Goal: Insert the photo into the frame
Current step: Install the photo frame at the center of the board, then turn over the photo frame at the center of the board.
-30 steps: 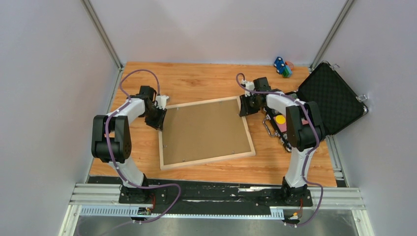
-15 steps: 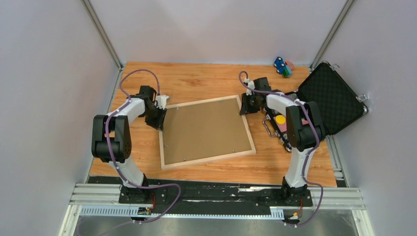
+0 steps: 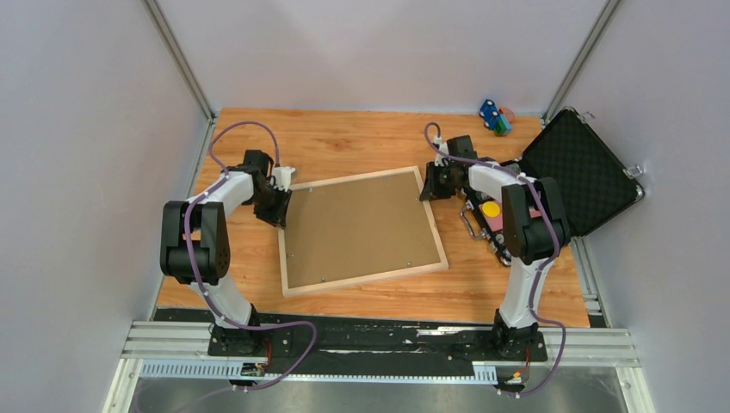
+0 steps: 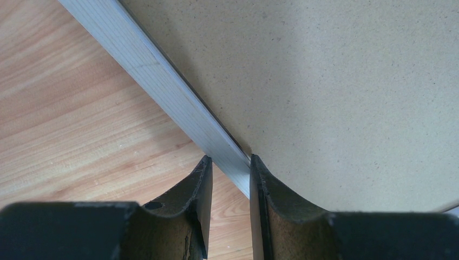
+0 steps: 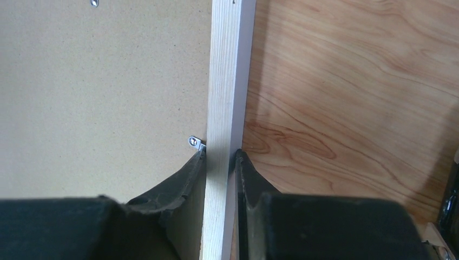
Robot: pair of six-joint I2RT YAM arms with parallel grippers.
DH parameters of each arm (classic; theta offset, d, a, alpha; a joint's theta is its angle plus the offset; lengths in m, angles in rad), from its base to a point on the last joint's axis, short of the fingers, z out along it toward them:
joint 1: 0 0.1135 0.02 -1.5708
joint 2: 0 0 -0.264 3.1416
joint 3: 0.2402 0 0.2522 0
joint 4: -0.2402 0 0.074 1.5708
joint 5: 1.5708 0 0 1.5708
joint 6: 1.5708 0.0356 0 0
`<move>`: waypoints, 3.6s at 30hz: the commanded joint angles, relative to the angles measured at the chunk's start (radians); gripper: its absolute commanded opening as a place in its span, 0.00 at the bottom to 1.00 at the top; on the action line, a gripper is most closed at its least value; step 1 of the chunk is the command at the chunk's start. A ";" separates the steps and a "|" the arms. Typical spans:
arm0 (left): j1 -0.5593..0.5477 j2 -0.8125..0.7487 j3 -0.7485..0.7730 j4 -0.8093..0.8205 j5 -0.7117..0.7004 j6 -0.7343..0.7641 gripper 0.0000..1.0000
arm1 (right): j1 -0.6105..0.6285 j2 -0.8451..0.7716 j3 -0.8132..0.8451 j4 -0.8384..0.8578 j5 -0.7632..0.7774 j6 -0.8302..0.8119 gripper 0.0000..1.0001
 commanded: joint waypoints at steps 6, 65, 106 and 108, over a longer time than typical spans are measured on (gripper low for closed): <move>-0.006 0.046 -0.005 -0.011 0.036 0.031 0.31 | -0.050 0.026 0.007 0.055 -0.033 0.068 0.16; -0.005 -0.310 0.070 -0.080 -0.070 -0.001 1.00 | 0.635 -0.542 -0.473 -0.158 0.041 -0.740 0.46; -0.006 -0.325 0.042 -0.070 -0.008 0.025 1.00 | 0.719 -0.489 -0.542 -0.001 0.189 -0.732 0.00; -0.005 -0.342 0.045 -0.073 -0.014 0.037 1.00 | 0.718 -0.496 -0.522 -0.014 0.185 -0.714 0.00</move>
